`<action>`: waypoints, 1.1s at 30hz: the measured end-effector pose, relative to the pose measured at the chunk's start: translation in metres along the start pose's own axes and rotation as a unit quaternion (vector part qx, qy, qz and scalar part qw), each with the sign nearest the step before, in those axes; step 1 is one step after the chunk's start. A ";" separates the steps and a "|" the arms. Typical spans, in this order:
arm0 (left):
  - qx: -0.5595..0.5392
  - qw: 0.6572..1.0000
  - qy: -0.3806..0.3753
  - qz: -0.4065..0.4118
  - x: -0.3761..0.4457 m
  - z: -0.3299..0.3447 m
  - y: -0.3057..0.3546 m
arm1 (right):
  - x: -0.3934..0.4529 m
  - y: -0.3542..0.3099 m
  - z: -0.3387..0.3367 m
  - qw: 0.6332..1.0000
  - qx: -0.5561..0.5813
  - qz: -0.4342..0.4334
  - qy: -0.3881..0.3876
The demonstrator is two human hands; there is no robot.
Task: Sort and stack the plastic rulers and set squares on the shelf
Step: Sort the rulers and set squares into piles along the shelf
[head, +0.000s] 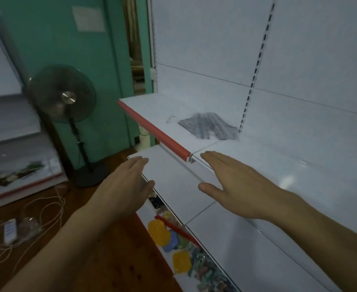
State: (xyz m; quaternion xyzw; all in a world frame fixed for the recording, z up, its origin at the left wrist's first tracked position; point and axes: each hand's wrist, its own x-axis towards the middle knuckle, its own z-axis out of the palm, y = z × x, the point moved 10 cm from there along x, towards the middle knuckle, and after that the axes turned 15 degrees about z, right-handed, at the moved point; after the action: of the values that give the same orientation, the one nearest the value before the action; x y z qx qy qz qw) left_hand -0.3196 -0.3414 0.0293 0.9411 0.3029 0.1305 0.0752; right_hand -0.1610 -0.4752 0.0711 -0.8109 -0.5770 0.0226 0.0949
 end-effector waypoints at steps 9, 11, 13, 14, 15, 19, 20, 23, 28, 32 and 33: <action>0.002 0.999 0.004 0.046 0.121 0.012 -0.067 | 0.152 0.005 0.015 1.000 -0.002 -0.020 -0.002; 0.001 0.998 0.000 0.065 0.156 0.013 -0.078 | 0.190 0.020 0.019 1.000 -0.001 -0.004 -0.006; -0.008 0.998 -0.010 0.066 0.188 0.016 -0.092 | 0.231 0.038 0.028 0.999 0.005 0.026 -0.019; -0.006 0.998 -0.014 0.065 0.203 0.016 -0.099 | 0.253 0.048 0.034 0.999 0.006 0.041 -0.020; -0.002 0.998 -0.018 0.064 0.217 0.017 -0.106 | 0.274 0.057 0.038 0.998 0.010 0.059 -0.017; -0.002 0.997 -0.042 0.070 0.260 0.027 -0.127 | 0.334 0.098 0.059 0.986 -0.007 0.166 -0.002; -0.005 0.996 -0.046 0.075 0.271 0.031 -0.129 | 0.340 0.107 0.066 0.982 -0.013 0.188 -0.010; -0.038 0.994 -0.031 0.100 0.308 0.042 -0.128 | 0.348 0.128 0.078 0.970 -0.027 0.237 -0.034; -0.123 0.970 -0.020 0.211 0.366 0.070 -0.098 | 0.350 0.151 0.077 0.964 0.005 0.265 -0.029; -0.202 0.942 -0.010 0.268 0.397 0.081 -0.076 | 0.349 0.164 0.072 0.952 0.070 0.299 -0.004; -0.223 0.936 -0.007 0.272 0.401 0.084 -0.073 | 0.348 0.167 0.072 0.947 0.088 0.310 0.003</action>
State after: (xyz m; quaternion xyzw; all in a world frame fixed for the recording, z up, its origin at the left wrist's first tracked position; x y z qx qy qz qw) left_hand -0.0218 -0.0514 0.0135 0.9473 -0.0023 0.2038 0.2471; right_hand 0.1000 -0.1923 -0.0042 -0.9383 -0.2926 0.0986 0.1557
